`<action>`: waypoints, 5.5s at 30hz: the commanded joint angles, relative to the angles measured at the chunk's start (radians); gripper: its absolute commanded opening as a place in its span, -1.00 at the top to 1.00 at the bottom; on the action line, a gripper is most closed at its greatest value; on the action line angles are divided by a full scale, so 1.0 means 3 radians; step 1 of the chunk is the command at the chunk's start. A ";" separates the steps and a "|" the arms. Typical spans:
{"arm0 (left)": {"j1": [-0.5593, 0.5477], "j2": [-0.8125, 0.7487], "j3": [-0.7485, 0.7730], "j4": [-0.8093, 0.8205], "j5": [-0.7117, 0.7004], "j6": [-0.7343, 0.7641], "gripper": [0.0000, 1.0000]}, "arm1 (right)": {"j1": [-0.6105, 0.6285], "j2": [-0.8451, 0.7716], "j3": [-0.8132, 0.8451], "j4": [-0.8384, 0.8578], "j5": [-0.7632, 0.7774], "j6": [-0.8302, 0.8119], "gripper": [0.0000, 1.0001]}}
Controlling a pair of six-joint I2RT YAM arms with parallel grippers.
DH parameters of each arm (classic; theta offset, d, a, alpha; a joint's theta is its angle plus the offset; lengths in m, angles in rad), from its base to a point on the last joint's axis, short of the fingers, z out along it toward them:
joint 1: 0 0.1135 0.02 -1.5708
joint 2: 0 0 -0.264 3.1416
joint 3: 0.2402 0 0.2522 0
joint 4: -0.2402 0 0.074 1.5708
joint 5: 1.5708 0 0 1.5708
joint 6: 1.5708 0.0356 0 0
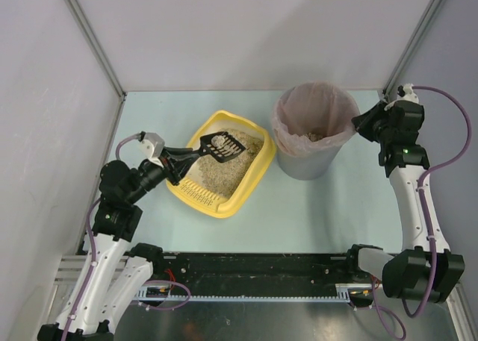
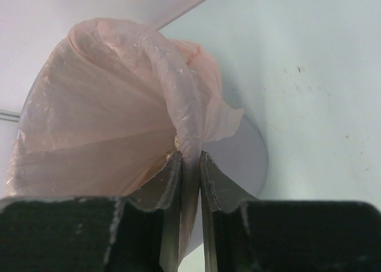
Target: Clean the litter box
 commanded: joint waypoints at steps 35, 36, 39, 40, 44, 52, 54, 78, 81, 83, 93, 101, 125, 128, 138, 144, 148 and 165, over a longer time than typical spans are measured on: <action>-0.0398 0.0197 0.0684 0.0113 -0.0091 0.0234 1.00 | -0.0596 -0.0382 0.0167 -0.0903 -0.1345 0.0764 1.00; -0.0403 0.0213 0.0709 0.0113 -0.0086 0.0234 1.00 | -0.0570 -0.0382 0.0167 -0.0888 -0.1329 0.0770 1.00; -0.0408 0.0244 0.0751 0.0139 -0.0086 0.0224 1.00 | -0.0565 -0.0392 0.0162 -0.0888 -0.1187 0.0759 1.00; -0.0408 0.0244 0.0751 0.0149 -0.0086 0.0219 1.00 | -0.0560 -0.0407 0.0157 -0.0882 -0.1146 0.0744 0.97; -0.0408 0.0229 0.0685 0.0281 -0.0086 0.0193 1.00 | -0.0514 -0.0509 0.0142 -0.0750 -0.0972 0.0632 0.31; -0.0408 0.0545 0.0837 0.0609 0.0087 -0.0057 1.00 | -0.0488 -0.0795 0.0142 -0.0622 -0.0686 0.0345 -0.59; -0.0408 0.0622 0.0929 0.0660 0.0103 -0.0108 1.00 | -0.0514 -0.0903 0.0142 -0.0611 -0.0430 0.0284 -0.64; -0.0812 0.1364 0.1487 0.0906 0.0011 -0.0042 1.00 | -0.1189 0.0828 -0.0477 0.1357 -0.0940 0.0560 -0.68; -0.0817 0.1303 0.1416 0.0932 0.0016 -0.0017 1.00 | -0.1000 0.1166 -0.0482 0.1464 -0.0981 0.0499 -0.67; -0.0817 0.1272 0.1370 0.0942 0.0011 -0.0001 1.00 | -0.0923 0.1300 -0.0487 0.1515 -0.0977 0.0493 -0.67; -0.0817 0.1174 0.1344 0.0962 -0.0015 0.0081 1.00 | -0.0259 0.1633 -0.0482 0.1342 -0.0869 0.0294 -0.59; -0.0817 0.1302 0.1369 0.0983 0.0031 0.0070 1.00 | -0.0115 0.1490 -0.0604 0.1168 -0.0655 0.0263 -0.58; -0.1390 0.2943 0.2995 -0.0039 0.0205 0.1787 1.00 | -0.0181 0.1204 -0.1152 0.1449 -0.0716 0.0141 -0.58; -0.1446 0.2995 0.3041 -0.0219 0.0073 0.2185 1.00 | -0.0248 0.1092 -0.1208 0.1408 -0.0746 0.0110 -0.58; -0.1732 0.3174 0.3052 -0.0393 -0.0433 0.3148 1.00 | -0.0391 0.0647 -0.1315 0.1296 -0.0762 0.0064 -0.59; -0.1860 0.3204 0.3057 -0.0398 -0.0719 0.3511 1.00 | -0.0447 0.0467 -0.1346 0.1214 -0.0751 0.0023 -0.59; -0.2019 0.3154 0.2990 -0.0393 -0.0992 0.3834 1.00 | -0.0503 0.0365 -0.1397 0.1183 -0.0751 0.0023 -0.58; -0.2142 0.2785 0.2678 0.0175 -0.1068 0.3839 1.00 | -0.0596 0.0160 -0.1459 0.1056 -0.0787 -0.0008 -0.59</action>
